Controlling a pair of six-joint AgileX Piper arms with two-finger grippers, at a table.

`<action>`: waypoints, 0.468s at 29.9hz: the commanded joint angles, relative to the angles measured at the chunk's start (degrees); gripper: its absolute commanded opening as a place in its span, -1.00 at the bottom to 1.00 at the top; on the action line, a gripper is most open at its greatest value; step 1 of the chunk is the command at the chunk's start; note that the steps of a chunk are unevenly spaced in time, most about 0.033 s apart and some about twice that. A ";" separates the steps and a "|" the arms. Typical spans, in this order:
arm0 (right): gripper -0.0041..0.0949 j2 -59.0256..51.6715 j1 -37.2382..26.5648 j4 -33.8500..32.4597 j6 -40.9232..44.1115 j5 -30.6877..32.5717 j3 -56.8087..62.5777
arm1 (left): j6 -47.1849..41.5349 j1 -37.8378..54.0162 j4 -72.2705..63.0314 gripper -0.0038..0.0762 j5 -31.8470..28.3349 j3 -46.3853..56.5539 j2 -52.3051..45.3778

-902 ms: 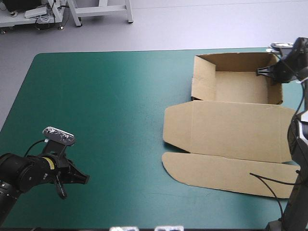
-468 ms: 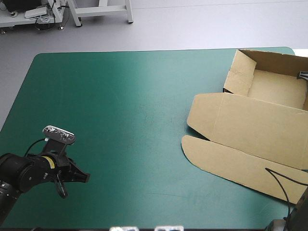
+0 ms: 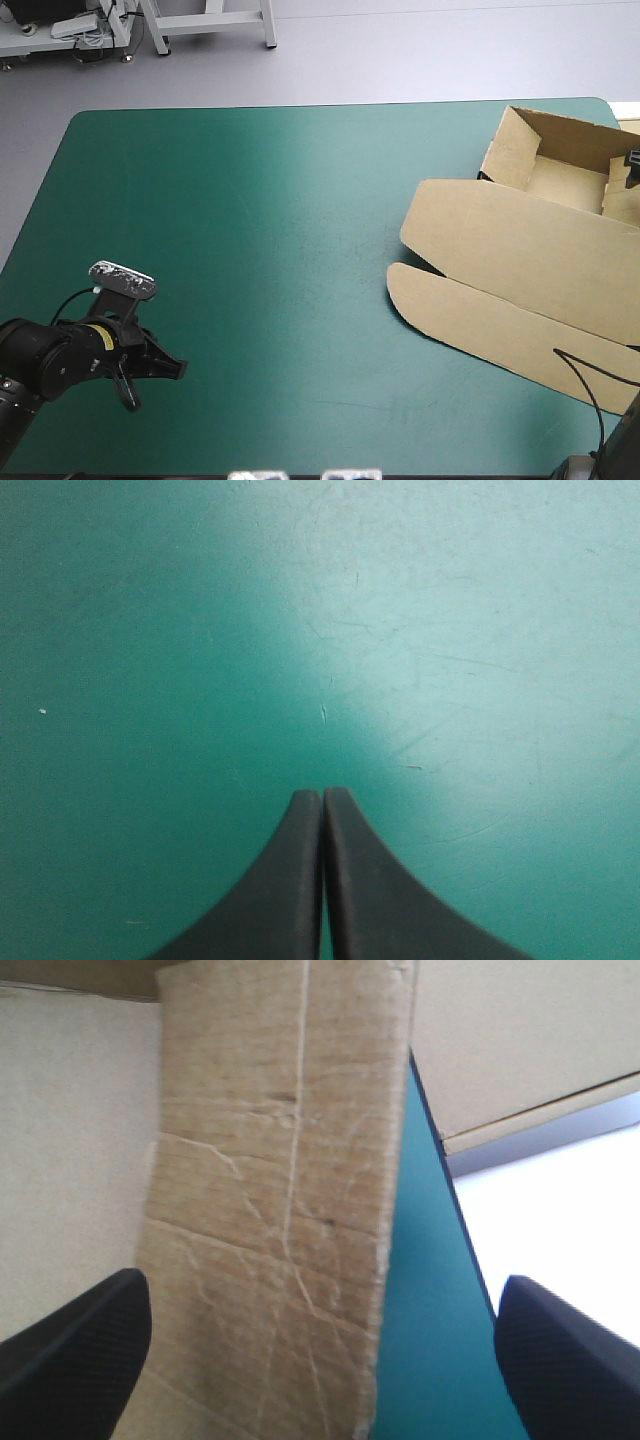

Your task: Fold the box

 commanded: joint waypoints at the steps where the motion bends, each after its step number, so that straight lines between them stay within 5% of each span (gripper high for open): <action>1: 0.78 -5.76 -0.43 -1.20 1.23 -1.30 -2.26 | -0.42 -0.02 0.38 -0.92 -2.30 -1.22 -0.26; 7: 0.35 -12.21 -0.43 7.80 1.37 0.29 -5.73 | -0.42 -0.02 0.38 -0.93 -5.75 -1.22 -0.26; 14: -0.73 -22.26 -0.10 29.45 -6.30 0.29 -6.01 | 5.42 -0.02 -2.78 -0.93 -6.86 -1.22 -0.26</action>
